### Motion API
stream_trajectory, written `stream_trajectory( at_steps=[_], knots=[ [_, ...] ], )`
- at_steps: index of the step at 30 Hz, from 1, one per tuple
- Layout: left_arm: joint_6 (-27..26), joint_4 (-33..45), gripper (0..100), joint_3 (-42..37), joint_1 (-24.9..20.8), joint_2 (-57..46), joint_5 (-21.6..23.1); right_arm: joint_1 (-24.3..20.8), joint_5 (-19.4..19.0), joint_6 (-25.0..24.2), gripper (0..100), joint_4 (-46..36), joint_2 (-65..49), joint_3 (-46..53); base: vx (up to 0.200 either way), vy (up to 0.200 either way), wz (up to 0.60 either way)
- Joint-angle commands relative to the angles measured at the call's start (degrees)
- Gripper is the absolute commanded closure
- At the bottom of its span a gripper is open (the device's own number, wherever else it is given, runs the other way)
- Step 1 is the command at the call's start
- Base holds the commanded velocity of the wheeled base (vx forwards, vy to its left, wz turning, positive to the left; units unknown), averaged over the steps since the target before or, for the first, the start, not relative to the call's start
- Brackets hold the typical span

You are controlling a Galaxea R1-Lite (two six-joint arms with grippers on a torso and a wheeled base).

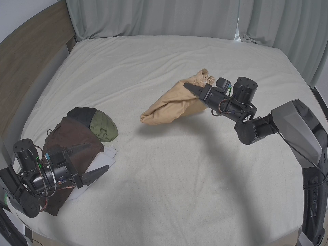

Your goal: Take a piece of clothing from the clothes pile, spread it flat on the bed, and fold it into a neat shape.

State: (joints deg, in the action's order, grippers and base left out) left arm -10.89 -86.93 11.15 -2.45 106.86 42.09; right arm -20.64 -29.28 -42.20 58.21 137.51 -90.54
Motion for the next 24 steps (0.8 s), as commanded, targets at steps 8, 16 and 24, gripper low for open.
stream_trajectory(
  at_steps=[8, 16, 24],
  knots=[
    [0.0, 0.0, 0, -0.5, 0.0, 0.9, -0.1, 0.8, -0.8, -0.2, 100, -10.5, 6.3, -18.7, 0.0, 0.0, 0.0],
    [0.0, 0.0, 0, -0.6, 0.0, 1.3, -0.1, 2.4, -0.7, -1.7, 100, -10.6, 14.1, -23.5, 0.0, 0.0, 0.0],
    [0.0, 0.0, 0, -0.5, 0.1, 1.2, 0.0, 3.1, 0.7, -2.8, 100, -2.3, 13.7, -9.7, 0.0, 0.0, 0.0]
  ],
)
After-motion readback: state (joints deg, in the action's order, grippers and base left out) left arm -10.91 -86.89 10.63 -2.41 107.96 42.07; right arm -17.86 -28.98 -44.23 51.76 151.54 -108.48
